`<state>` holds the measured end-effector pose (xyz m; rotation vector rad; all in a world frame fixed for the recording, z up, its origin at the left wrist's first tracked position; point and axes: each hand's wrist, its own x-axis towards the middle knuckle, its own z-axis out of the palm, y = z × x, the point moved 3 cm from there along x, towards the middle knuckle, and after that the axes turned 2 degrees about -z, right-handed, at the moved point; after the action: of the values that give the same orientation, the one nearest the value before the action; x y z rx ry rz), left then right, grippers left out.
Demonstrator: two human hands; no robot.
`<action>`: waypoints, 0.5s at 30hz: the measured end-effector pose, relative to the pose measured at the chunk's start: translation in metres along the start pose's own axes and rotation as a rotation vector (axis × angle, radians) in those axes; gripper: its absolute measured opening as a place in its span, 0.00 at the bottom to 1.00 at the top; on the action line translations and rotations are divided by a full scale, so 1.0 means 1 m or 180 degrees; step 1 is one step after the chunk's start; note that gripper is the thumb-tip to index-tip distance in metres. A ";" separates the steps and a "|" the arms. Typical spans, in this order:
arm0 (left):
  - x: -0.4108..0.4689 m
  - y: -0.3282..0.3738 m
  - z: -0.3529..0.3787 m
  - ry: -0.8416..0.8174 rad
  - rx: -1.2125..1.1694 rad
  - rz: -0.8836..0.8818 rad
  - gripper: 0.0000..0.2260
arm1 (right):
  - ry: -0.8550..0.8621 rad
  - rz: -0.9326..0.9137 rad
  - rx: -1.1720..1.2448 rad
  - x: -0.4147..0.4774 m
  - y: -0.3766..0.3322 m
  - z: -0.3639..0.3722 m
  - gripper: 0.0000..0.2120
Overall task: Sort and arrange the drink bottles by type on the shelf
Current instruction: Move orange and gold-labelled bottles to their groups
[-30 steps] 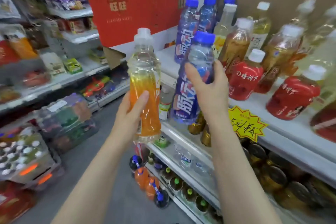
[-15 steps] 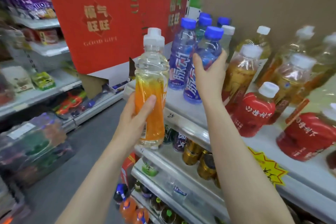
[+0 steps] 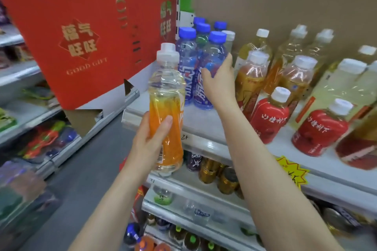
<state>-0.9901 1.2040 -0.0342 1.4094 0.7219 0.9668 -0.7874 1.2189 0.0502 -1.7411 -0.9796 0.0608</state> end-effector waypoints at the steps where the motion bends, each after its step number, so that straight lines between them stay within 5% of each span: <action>1: -0.001 0.000 0.002 -0.0075 0.0015 -0.0007 0.18 | 0.0036 -0.0153 -0.0012 -0.011 -0.007 -0.010 0.32; 7: -0.009 -0.006 0.035 -0.0746 0.0222 0.0149 0.20 | -0.0669 -0.0363 0.0291 -0.087 -0.041 -0.056 0.26; 15: -0.008 0.013 0.075 -0.1485 0.0480 0.0489 0.23 | 0.0076 -0.0267 0.0267 -0.094 -0.032 -0.127 0.12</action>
<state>-0.9296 1.1607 -0.0173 1.7629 0.3460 0.6685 -0.8065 1.0642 0.0903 -1.6191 -1.0174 0.0266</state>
